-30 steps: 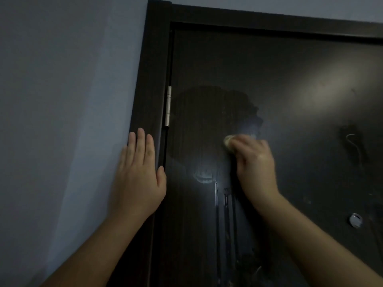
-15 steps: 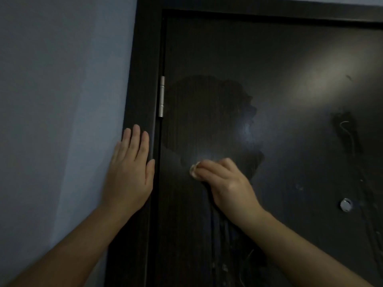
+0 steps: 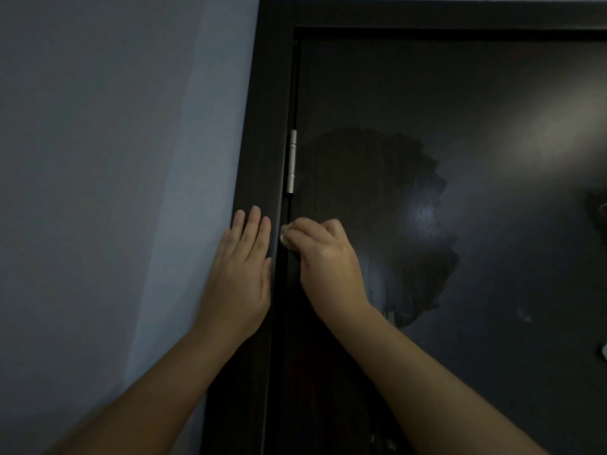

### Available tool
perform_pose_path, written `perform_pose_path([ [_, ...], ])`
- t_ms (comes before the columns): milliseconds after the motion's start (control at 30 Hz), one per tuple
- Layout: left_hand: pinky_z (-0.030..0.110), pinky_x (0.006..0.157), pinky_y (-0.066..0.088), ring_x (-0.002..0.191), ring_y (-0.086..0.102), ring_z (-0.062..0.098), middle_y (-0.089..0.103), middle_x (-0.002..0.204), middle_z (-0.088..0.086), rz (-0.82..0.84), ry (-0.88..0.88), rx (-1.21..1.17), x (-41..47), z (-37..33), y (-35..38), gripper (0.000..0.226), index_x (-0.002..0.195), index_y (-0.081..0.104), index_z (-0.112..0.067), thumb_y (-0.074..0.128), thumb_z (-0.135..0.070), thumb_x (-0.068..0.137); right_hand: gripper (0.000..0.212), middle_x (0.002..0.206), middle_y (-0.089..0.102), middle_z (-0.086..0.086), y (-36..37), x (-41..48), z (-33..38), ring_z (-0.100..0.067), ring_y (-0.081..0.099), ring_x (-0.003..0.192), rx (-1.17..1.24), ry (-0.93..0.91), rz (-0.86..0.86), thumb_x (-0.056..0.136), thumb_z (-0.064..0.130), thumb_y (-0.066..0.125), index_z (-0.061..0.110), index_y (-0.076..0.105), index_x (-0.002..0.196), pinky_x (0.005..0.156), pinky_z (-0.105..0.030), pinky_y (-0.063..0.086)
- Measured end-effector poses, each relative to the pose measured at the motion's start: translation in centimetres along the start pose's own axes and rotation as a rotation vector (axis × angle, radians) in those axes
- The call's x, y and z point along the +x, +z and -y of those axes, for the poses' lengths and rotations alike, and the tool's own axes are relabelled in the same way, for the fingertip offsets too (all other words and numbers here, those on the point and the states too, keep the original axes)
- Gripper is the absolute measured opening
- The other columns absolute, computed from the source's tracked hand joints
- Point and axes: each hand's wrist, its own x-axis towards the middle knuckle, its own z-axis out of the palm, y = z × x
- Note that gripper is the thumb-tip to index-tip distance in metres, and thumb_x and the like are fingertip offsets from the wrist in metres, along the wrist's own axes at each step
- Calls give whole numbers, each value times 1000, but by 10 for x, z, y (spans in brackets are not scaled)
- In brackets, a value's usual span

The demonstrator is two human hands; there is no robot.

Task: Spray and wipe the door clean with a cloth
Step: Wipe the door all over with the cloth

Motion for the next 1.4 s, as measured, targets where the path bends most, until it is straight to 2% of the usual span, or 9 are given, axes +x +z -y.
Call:
perform_pose_path([
  [133,40,119,9,148,-1,19,8,159,6,21,0,19,0,0,-2,58,150,13,-9,18,-32,97,20,113,64,7,-27,-44,-8,-13,45,79,-1,-225,158,88,7,61,16,70,104,69,-23,44],
  [300,40,118,4,147,-4,22,1,160,8,64,-29,95,0,-5,-4,63,150,7,-11,16,-40,95,20,108,65,8,-27,-5,-18,-14,44,82,-59,24,26,87,8,63,17,71,104,62,-28,48],
  [467,38,118,-1,147,-10,21,-7,160,8,104,-68,135,-1,-12,-6,70,152,1,-11,21,-45,94,27,119,64,6,-51,-69,-25,-16,49,83,-37,-217,207,88,6,59,19,70,110,71,-28,49],
  [633,41,118,0,147,-11,22,-8,160,8,92,-75,157,-2,-14,-5,70,151,-2,-12,32,-40,97,22,112,68,-2,-66,-39,-64,-23,50,81,-127,132,-86,88,5,58,11,73,103,73,-31,48],
  [833,40,119,-1,147,-10,22,-9,160,8,89,-96,148,-3,-17,-4,67,151,-2,-12,29,-36,97,25,118,66,2,-85,-99,-59,-17,48,86,-126,-79,89,91,11,53,14,71,109,75,-25,45],
  [1000,41,119,2,147,-8,23,-6,160,10,76,-103,166,-3,-17,-1,68,151,-2,-10,25,-39,95,31,113,69,-6,-85,-66,-78,-27,52,84,-194,282,-152,87,8,48,8,72,105,78,-16,32],
  [1133,43,120,4,147,-9,23,-8,160,11,82,-113,150,-7,-18,-2,69,151,-2,-8,33,-35,98,31,119,66,1,-86,-120,-54,-17,48,89,-127,-7,104,92,16,46,13,71,110,79,-21,42],
  [1300,42,120,2,147,-10,22,-9,159,12,78,-130,151,-11,-21,-1,70,150,-4,-8,23,-39,94,27,112,69,-5,-95,-80,-77,-26,52,82,-165,281,-130,87,10,51,9,73,103,76,-19,35],
  [1400,41,120,2,147,-10,21,-9,160,10,82,-136,120,-14,-21,-3,70,151,-3,-9,24,-39,93,30,116,67,0,-62,-87,-37,-21,52,87,-91,116,5,84,-2,61,14,71,107,78,-20,39],
])
